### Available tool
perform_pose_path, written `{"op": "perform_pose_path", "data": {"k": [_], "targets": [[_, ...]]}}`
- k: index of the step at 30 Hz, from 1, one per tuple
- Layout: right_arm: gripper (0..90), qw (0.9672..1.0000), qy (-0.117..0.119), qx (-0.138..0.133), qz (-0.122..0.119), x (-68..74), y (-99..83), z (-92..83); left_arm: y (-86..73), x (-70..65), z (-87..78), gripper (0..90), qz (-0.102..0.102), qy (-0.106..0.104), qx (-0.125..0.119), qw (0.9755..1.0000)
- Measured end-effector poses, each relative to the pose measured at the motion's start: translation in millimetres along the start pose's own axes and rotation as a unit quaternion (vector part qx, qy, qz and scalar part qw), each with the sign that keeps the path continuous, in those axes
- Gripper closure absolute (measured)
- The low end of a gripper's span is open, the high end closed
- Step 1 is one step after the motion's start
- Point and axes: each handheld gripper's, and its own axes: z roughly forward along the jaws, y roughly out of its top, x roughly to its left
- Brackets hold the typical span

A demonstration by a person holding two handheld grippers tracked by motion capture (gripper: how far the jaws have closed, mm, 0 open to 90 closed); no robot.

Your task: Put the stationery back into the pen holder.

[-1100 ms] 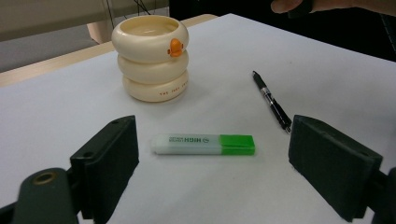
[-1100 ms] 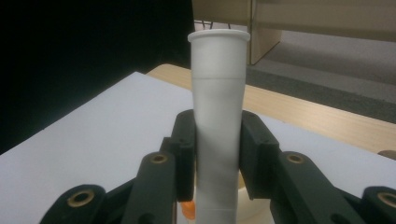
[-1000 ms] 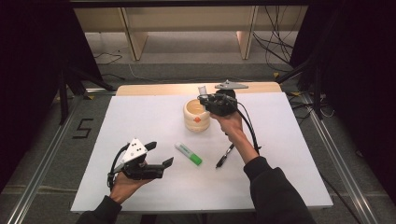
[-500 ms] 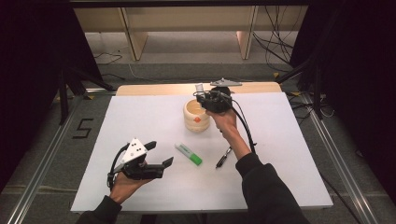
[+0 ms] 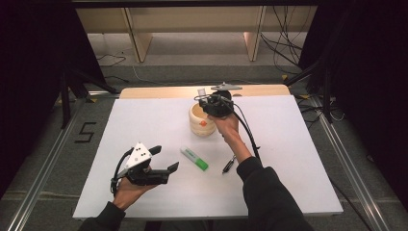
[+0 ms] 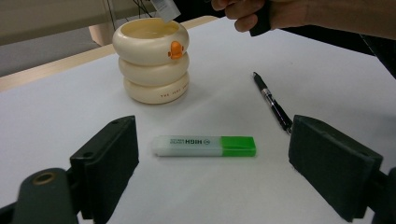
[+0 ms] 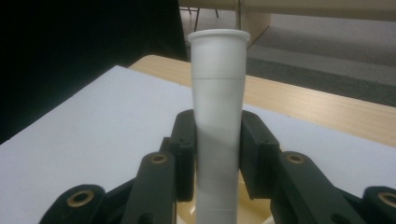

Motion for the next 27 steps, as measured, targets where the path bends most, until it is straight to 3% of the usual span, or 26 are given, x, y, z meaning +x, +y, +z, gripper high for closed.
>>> {"op": "perform_pose_path", "data": {"k": [22, 24, 27], "targets": [[69.0, 0.9998, -0.012, 0.012, 0.009, 0.6, -7.9, 19.2, 0.1, 1.2, -0.6, 15.3, -0.004, 0.002, -0.004, 1.0], [64.8, 0.9998, -0.01, 0.013, 0.013, 0.2, -8.5, 19.9, 0.0, 1.2, -0.5, 15.3, -0.004, 0.002, -0.003, 1.0], [48.3, 0.9998, -0.005, 0.003, 0.02, -0.1, -5.8, 16.5, 0.0, 1.3, -0.6, 15.3, -0.004, 0.001, -0.004, 1.0]]}}
